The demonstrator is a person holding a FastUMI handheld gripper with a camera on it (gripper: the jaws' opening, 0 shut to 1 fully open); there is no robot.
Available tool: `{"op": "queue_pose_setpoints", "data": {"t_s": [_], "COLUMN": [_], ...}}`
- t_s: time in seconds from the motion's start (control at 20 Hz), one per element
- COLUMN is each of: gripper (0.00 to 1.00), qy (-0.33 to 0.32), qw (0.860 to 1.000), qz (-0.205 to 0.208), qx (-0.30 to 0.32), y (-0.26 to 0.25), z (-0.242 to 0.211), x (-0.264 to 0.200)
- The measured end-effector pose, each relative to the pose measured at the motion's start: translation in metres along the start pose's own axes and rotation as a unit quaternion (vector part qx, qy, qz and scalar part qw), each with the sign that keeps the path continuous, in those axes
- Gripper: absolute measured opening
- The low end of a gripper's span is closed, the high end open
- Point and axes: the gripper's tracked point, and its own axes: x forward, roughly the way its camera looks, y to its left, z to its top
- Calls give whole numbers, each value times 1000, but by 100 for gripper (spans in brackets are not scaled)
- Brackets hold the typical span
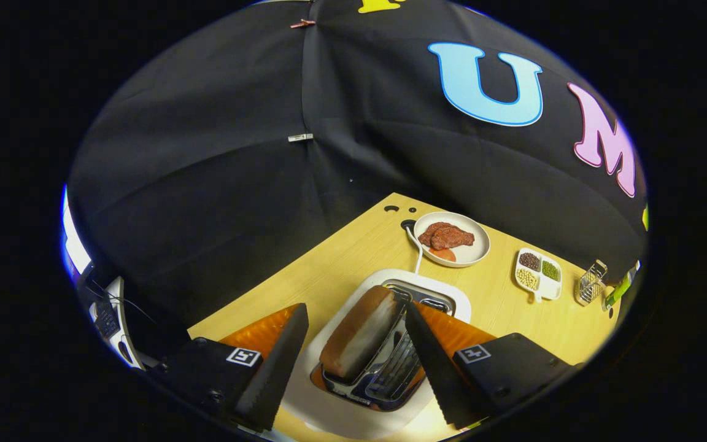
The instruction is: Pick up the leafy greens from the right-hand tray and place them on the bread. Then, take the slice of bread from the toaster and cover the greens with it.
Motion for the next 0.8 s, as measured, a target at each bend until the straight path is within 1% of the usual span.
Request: {"op": "queue_pose_setpoints", "data": {"t_s": [0.05,0.15,0.25,0.3,0.35,0.4,0.65,0.7,0.8], "gripper": [99,94,85,77,74,64,30,22,22], "qy": [4,10,14,15,16,16,25,25,22], "qw": [1000,1000,1000,1000,1000,1000,999,999,1000], "qz": [-1,-8,-12,-12,-11,-13,-29,-21,-10], "qx": [-3,-12,-13,-12,-10,-9,0,0,-16], "y": [1,-1,-2,0,1,1,-15,-13,-16], "z": [-3,-8,-10,-10,-10,-9,-11,-11,-11], "x": [3,6,8,8,7,8,4,4,3]}}
